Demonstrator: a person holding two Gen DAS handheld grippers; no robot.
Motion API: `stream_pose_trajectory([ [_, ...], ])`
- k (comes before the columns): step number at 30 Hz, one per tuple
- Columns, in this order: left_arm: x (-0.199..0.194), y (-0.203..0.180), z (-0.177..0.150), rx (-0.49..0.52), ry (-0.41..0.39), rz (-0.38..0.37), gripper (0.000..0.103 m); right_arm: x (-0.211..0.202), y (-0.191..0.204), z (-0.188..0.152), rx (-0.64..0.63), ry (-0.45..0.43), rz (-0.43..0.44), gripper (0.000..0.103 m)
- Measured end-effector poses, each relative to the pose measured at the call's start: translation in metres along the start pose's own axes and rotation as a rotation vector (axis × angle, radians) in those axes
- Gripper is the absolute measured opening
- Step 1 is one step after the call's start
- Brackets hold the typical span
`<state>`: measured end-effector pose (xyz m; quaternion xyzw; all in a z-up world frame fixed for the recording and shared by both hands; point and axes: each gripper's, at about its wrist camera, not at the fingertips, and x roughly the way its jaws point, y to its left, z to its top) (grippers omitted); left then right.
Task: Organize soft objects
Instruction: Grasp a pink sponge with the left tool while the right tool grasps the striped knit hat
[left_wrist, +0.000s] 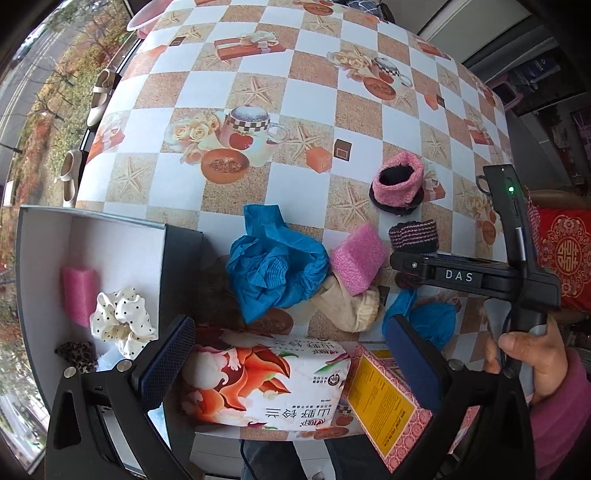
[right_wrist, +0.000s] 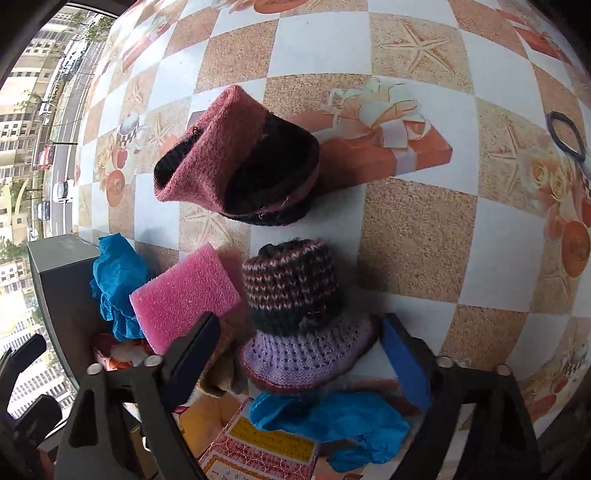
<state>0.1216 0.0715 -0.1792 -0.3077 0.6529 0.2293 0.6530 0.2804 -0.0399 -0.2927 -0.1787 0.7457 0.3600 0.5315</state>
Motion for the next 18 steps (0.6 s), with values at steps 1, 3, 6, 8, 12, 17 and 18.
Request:
stream_pose_trajectory([
  [1, 0.004, -0.006, 0.003, 0.018, 0.008, 0.013, 0.102, 0.000, -0.001, -0.001, -0.011, 0.000, -0.006, 0.062],
  [3, 0.012, -0.018, 0.008, 0.065, 0.020, 0.044, 0.102, -0.004, -0.007, -0.005, -0.026, -0.008, 0.017, 0.052],
  [6, 0.025, -0.041, 0.018, 0.177, 0.030, 0.101, 0.102, -0.015, -0.026, -0.010, -0.002, -0.036, 0.040, 0.050],
  [8, 0.037, -0.057, 0.026, 0.264, 0.043, 0.129, 0.103, -0.029, -0.048, -0.013, 0.039, -0.056, 0.086, 0.050],
  [12, 0.069, -0.089, 0.041, 0.438, 0.108, 0.152, 0.102, -0.049, -0.076, -0.028, 0.097, -0.091, 0.141, 0.050],
  [17, 0.107, -0.112, 0.042, 0.650, 0.211, 0.216, 0.100, -0.061, -0.098, -0.051, 0.150, -0.107, 0.213, 0.050],
  [18, 0.115, -0.112, 0.042, 0.663, 0.241, 0.227, 0.100, -0.063, -0.101, -0.054, 0.156, -0.111, 0.223, 0.050],
])
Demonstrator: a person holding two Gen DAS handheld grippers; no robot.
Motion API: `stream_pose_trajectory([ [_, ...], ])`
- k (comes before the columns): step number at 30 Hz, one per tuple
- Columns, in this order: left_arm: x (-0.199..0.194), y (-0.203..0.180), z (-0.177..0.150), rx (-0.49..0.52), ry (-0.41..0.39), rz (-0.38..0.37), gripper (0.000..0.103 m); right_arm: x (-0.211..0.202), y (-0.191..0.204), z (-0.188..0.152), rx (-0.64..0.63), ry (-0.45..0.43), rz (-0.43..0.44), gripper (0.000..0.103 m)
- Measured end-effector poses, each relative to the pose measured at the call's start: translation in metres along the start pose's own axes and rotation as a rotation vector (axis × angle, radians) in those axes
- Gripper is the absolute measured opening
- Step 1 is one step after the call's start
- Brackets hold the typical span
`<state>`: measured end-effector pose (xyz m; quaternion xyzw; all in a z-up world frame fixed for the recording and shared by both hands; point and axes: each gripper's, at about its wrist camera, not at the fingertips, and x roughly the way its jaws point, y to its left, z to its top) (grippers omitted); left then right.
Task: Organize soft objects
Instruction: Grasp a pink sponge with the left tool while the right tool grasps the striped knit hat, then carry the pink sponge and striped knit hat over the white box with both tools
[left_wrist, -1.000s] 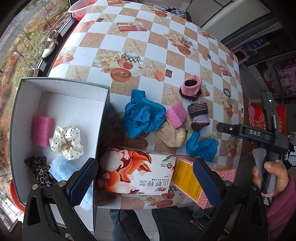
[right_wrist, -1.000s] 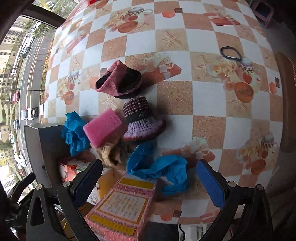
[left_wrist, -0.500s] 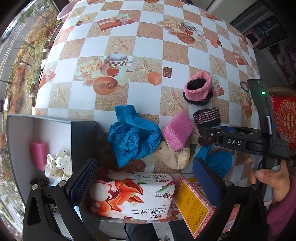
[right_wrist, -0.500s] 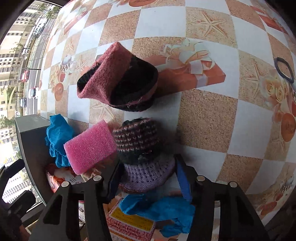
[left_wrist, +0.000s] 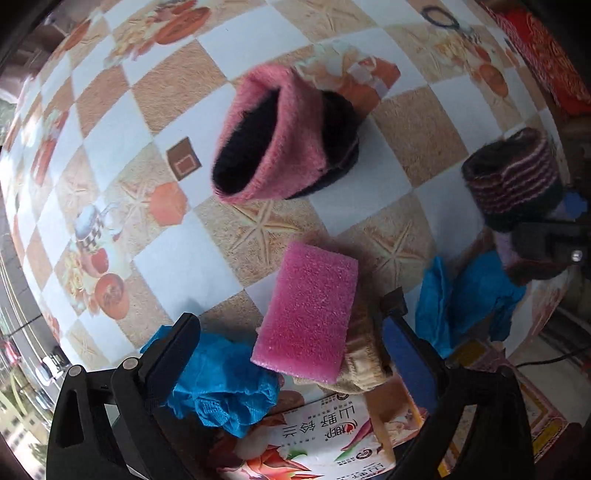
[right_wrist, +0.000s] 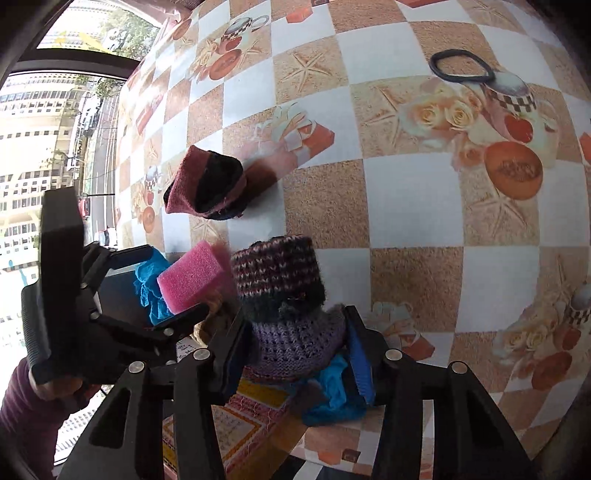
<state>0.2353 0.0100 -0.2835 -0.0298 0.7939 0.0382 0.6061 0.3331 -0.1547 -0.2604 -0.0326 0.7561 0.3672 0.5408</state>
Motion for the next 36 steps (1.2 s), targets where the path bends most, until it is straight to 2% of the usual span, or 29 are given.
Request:
stream_pose_trajectory([
  [5, 0.015, 0.005, 0.012, -0.013, 0.039, -0.015, 0.097, -0.013, -0.014, -0.015, 0.037, -0.018, 0.051, 0.050],
  [8, 0.019, 0.008, 0.020, -0.024, 0.060, -0.051, 0.087, -0.015, -0.015, -0.018, 0.057, -0.025, 0.073, 0.050],
  [10, 0.021, 0.007, 0.022, -0.025, 0.078, -0.073, 0.062, -0.017, -0.013, -0.023, 0.069, -0.031, 0.080, 0.050],
  [11, 0.018, 0.007, 0.021, -0.020, 0.057, -0.075, 0.053, -0.019, -0.015, -0.024, 0.074, -0.036, 0.082, 0.050],
  [12, 0.014, 0.008, 0.021, -0.021, 0.037, -0.084, 0.051, -0.015, -0.012, -0.025, 0.079, -0.041, 0.083, 0.050],
  [19, -0.029, 0.028, 0.006, -0.140, -0.150, -0.080, 0.050, -0.030, -0.015, -0.040, 0.091, -0.112, 0.041, 0.050],
  [24, -0.059, 0.033, -0.020, -0.172, -0.246, -0.054, 0.051, -0.039, -0.020, -0.055, 0.107, -0.135, 0.016, 0.050],
  [31, -0.086, 0.011, -0.065, -0.180, -0.303, -0.080, 0.051, -0.044, -0.022, -0.081, 0.147, -0.149, -0.021, 0.050],
  [36, -0.086, -0.016, -0.100, -0.155, -0.324, -0.091, 0.051, -0.049, -0.019, -0.111, 0.169, -0.160, -0.045, 0.050],
])
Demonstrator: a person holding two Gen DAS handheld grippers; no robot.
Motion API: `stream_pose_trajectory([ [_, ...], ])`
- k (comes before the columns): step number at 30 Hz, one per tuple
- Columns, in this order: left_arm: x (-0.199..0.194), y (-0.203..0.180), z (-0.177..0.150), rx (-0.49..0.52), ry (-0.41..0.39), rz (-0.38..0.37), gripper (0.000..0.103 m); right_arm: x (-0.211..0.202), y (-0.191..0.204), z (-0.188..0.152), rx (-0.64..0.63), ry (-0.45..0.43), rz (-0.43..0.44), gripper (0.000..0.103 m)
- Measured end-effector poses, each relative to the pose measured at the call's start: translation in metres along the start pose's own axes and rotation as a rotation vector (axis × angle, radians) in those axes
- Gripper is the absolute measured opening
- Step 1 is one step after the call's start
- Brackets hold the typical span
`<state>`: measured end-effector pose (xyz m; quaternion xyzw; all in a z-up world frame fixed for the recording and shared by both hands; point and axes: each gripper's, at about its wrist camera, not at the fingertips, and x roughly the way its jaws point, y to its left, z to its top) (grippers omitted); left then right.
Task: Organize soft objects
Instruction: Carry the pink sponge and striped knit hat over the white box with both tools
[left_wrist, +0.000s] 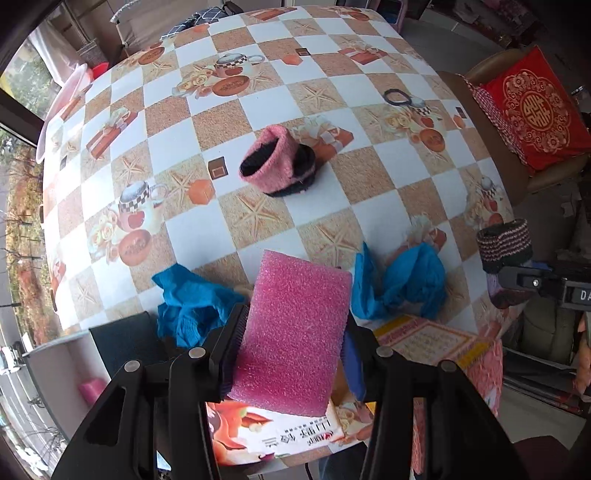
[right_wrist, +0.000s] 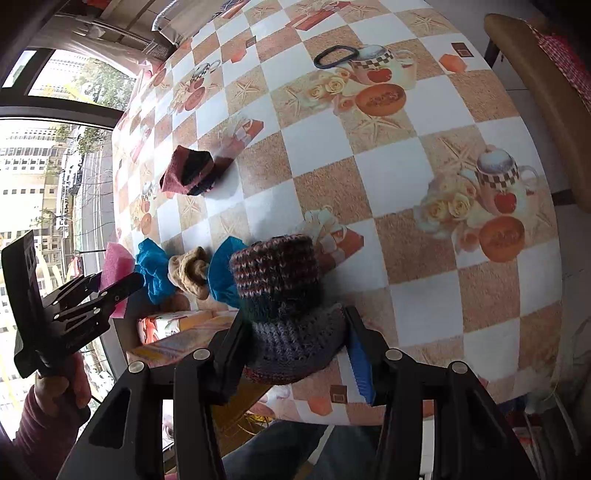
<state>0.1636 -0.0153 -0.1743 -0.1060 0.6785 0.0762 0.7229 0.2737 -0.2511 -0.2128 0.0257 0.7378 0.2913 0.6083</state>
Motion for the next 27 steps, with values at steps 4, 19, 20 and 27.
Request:
stream_pose_trajectory([
  [4, -0.013, -0.005, -0.031, 0.003, -0.004, -0.034, 0.051, -0.004, 0.002, -0.029, 0.010, 0.001, -0.027, 0.050],
  [19, -0.036, -0.026, -0.144, 0.086, -0.024, -0.119, 0.051, 0.004, 0.037, -0.146, -0.021, 0.035, -0.079, 0.050],
  [20, -0.037, -0.025, -0.149, 0.086, -0.026, -0.122, 0.051, 0.005, 0.041, -0.151, -0.025, 0.035, -0.078, 0.050],
  [27, -0.062, -0.008, -0.172, 0.059, -0.096, -0.119, 0.051, 0.019, 0.087, -0.178, -0.152, 0.062, -0.071, 0.050],
])
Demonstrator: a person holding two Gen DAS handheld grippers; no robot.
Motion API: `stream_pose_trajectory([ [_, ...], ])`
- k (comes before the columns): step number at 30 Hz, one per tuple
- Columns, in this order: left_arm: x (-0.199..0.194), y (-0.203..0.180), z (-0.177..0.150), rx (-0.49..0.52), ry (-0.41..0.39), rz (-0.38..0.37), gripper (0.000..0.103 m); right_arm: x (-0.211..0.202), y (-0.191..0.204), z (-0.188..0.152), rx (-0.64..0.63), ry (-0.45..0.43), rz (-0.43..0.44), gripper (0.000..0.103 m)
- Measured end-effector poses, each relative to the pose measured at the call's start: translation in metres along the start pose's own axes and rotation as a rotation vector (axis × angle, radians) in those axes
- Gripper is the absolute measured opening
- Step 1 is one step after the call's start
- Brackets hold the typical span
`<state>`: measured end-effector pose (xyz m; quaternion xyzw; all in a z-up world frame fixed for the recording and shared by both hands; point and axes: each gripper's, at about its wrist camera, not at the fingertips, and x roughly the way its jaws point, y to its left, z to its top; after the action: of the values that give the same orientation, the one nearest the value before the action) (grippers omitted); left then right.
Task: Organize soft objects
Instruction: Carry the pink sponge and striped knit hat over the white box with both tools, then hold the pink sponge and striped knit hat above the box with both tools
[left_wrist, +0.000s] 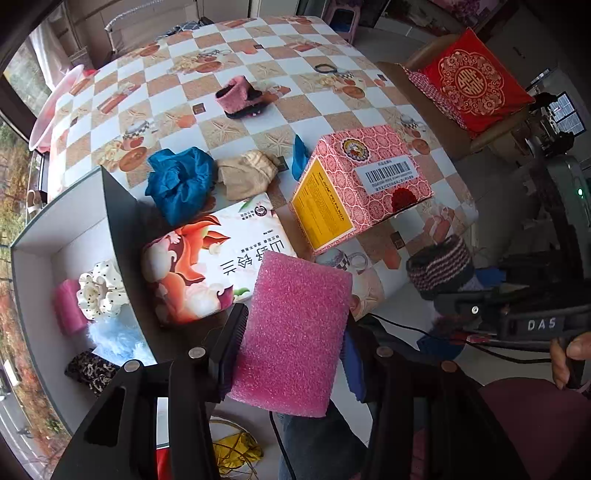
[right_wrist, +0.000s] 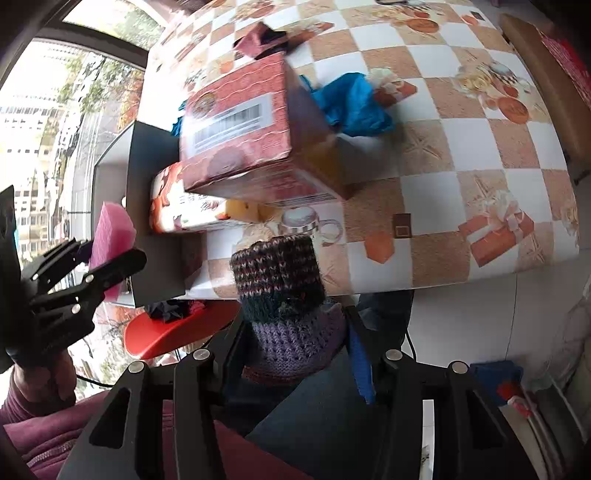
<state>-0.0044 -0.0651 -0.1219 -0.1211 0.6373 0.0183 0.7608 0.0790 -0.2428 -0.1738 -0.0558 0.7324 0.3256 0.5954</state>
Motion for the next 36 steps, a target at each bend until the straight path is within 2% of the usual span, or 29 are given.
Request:
stream_pose_trajectory([
  [6, -0.021, 0.025, -0.016, -0.082, -0.054, 0.014, 0.051, -0.002, 0.054, 0.001, -0.200, -0.017, -0.056, 0.050],
  [13, -0.045, 0.058, -0.035, -0.204, -0.122, 0.030, 0.051, -0.006, 0.103, 0.020, -0.323, -0.041, -0.056, 0.050],
  [18, -0.057, 0.083, -0.046, -0.306, -0.161, 0.049, 0.051, -0.013, 0.141, 0.039, -0.380, -0.080, -0.032, 0.050],
  [25, -0.063, 0.111, -0.058, -0.400, -0.189, 0.097, 0.051, -0.013, 0.188, 0.057, -0.408, -0.104, 0.018, 0.050],
  [32, -0.064, 0.124, -0.067, -0.440, -0.199, 0.134, 0.051, 0.006, 0.210, 0.052, -0.439, -0.049, 0.012, 0.050],
  [36, -0.060, 0.128, -0.072, -0.462, -0.193, 0.125, 0.051, 0.016, 0.217, 0.047, -0.467, -0.018, -0.007, 0.050],
])
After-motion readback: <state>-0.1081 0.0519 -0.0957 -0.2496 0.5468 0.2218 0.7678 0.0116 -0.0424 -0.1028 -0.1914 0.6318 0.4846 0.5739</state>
